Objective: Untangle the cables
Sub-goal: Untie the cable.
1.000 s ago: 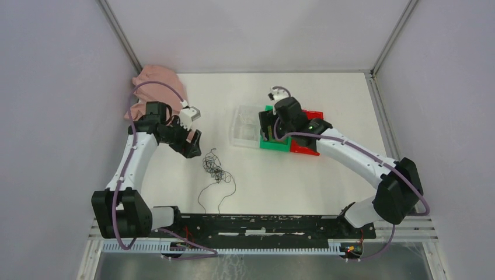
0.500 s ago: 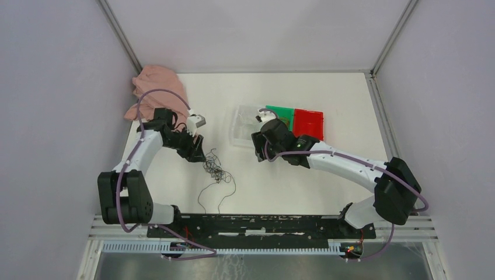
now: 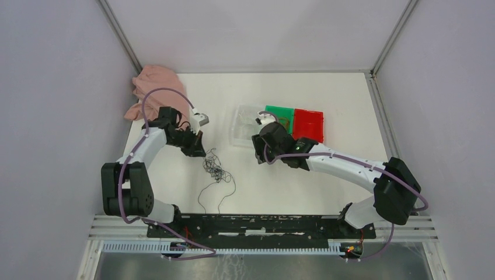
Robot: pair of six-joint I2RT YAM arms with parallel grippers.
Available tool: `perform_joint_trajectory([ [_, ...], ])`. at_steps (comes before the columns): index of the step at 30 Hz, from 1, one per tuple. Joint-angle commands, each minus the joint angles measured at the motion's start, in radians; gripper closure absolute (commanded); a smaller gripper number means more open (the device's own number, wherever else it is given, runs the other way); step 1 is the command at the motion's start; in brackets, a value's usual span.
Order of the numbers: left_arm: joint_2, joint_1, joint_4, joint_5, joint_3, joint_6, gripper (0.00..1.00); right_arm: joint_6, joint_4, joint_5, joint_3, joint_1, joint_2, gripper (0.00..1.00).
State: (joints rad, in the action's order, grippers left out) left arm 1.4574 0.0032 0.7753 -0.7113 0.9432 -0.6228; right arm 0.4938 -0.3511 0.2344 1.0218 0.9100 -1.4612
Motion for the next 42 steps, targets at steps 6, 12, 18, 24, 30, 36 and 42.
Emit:
perform_joint_trajectory([
  [6,-0.141,-0.076,0.016,0.054,0.142,0.071,0.97,-0.003,0.075,-0.006,0.05,0.012,0.018,0.22],
  [12,-0.194,-0.181,0.066,0.082,0.282,0.164,0.97,-0.103,0.263,-0.129,0.031,0.013,0.009,0.07],
  [18,-0.226,-0.279,0.118,0.102,0.406,0.247,0.97,-0.201,0.323,-0.213,0.073,0.012,0.027,0.02],
  [24,-0.221,-0.286,0.222,0.069,0.512,0.211,0.97,-0.267,0.34,-0.311,0.105,0.015,0.072,0.02],
  [30,-0.238,-0.292,0.309,0.056,0.57,0.106,0.97,-0.27,0.387,-0.405,0.104,0.018,0.087,0.06],
  [36,-0.262,-0.293,0.34,0.019,0.555,0.042,0.97,-0.233,0.427,-0.44,0.117,0.023,0.056,0.08],
  [42,-0.287,-0.293,0.338,-0.017,0.558,0.038,0.97,-0.182,0.485,-0.444,0.134,0.045,-0.001,0.14],
])
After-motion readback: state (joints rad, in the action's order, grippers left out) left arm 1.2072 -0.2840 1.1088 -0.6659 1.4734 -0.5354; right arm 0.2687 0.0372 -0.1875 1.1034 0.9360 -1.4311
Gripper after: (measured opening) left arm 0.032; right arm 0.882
